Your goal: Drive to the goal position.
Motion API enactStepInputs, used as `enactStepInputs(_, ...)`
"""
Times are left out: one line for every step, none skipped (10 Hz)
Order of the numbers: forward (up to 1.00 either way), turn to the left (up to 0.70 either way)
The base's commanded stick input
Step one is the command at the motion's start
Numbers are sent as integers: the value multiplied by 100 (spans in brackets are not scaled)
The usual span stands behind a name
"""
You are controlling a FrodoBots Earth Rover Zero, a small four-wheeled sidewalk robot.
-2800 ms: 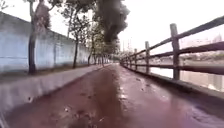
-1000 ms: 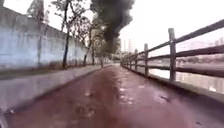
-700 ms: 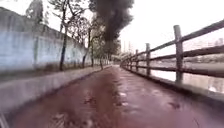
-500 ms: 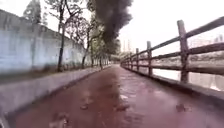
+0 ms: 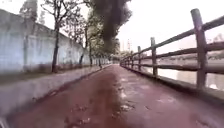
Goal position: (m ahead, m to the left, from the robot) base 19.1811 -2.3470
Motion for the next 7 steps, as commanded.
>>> enactStepInputs(100, 0)
enactStepInputs(100, 0)
enactStepInputs(100, 0)
enactStepInputs(100, 0)
enactStepInputs(100, 0)
enactStepInputs(100, 0)
enactStepInputs(100, 0)
